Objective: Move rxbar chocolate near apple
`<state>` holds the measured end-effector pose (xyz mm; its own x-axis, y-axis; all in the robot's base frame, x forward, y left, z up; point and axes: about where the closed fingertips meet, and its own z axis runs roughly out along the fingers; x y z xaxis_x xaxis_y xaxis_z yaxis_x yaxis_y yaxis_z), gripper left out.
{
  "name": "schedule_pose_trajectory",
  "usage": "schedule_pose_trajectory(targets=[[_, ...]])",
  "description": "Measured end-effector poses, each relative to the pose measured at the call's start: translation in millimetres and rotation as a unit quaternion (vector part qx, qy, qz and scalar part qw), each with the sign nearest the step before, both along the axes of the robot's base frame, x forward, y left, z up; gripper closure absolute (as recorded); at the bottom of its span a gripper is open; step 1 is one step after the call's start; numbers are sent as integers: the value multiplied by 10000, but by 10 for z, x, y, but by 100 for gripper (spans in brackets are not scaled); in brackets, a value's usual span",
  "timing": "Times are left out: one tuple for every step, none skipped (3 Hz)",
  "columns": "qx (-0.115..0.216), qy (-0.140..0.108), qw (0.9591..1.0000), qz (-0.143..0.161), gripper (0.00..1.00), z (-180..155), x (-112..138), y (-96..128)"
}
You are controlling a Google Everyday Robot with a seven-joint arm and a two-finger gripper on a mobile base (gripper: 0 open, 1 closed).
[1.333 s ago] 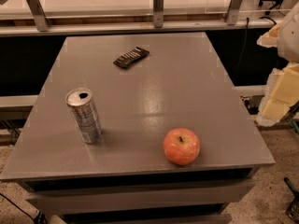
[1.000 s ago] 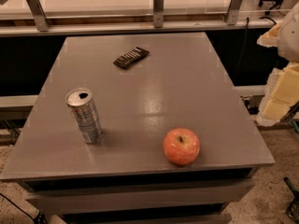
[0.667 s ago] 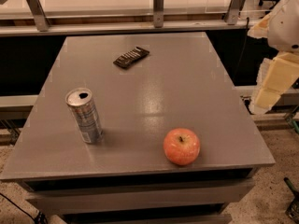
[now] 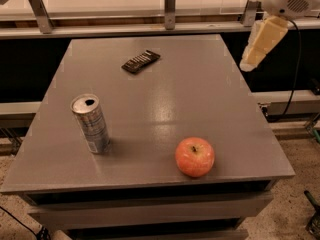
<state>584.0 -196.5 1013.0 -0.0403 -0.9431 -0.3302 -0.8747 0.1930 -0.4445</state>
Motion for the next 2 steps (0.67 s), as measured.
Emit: schedule_pose_trajectory(targets=[[708, -380, 9967, -142, 0, -104, 679, 126], [707, -374, 9967, -140, 0, -107, 677, 128]])
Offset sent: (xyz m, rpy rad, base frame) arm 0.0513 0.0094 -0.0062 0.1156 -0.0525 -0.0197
